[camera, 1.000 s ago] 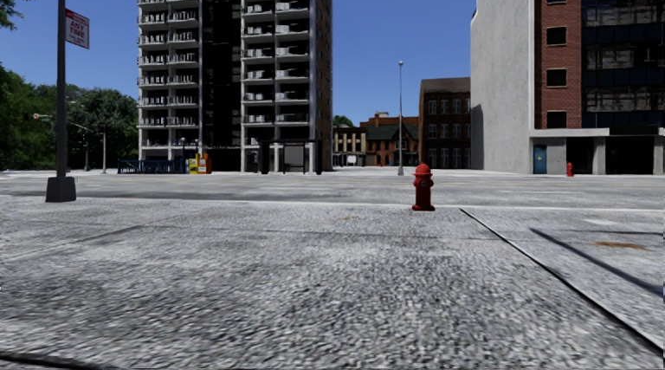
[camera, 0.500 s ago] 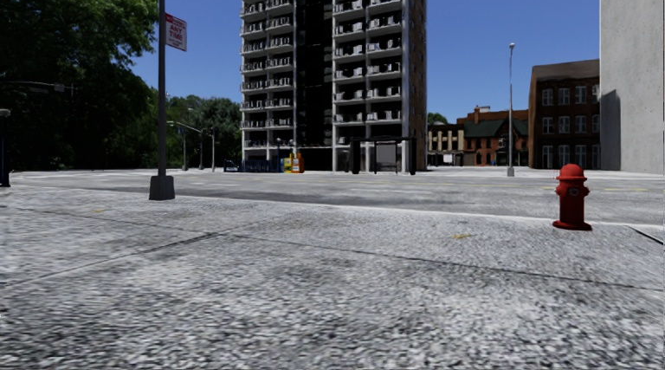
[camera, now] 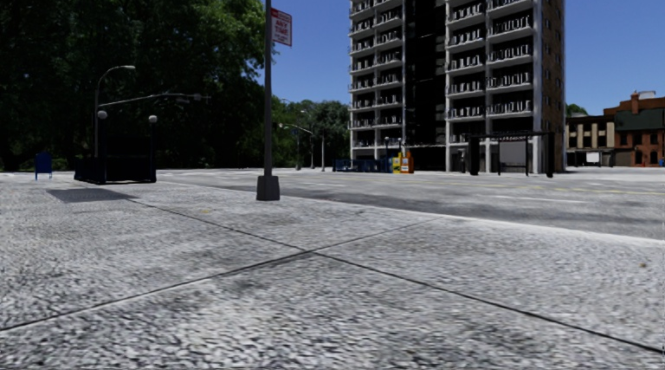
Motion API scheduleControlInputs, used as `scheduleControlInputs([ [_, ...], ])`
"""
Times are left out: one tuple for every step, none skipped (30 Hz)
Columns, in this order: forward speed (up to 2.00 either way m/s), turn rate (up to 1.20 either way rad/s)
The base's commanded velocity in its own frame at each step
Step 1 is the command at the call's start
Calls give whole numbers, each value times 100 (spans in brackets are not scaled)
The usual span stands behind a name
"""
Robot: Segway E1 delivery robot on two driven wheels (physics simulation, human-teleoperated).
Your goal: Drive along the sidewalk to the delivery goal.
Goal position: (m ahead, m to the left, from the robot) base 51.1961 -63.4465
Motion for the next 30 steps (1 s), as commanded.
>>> scheduleControlInputs([
  [200,75],
  [200,75],
  [200,75],
  [200,75],
  [200,75],
  [200,75],
  [200,75],
  [200,75],
  [200,75],
  [200,75],
  [200,75],
  [200,75],
  [200,75],
  [200,75],
  [200,75],
  [200,75],
  [200,75],
  [200,75],
  [200,75],
  [200,75],
  [200,75],
  [200,75],
  [200,75],
  [200,75],
  [200,75],
  [200,75],
  [200,75],
  [200,75],
  [200,75],
  [200,75],
])
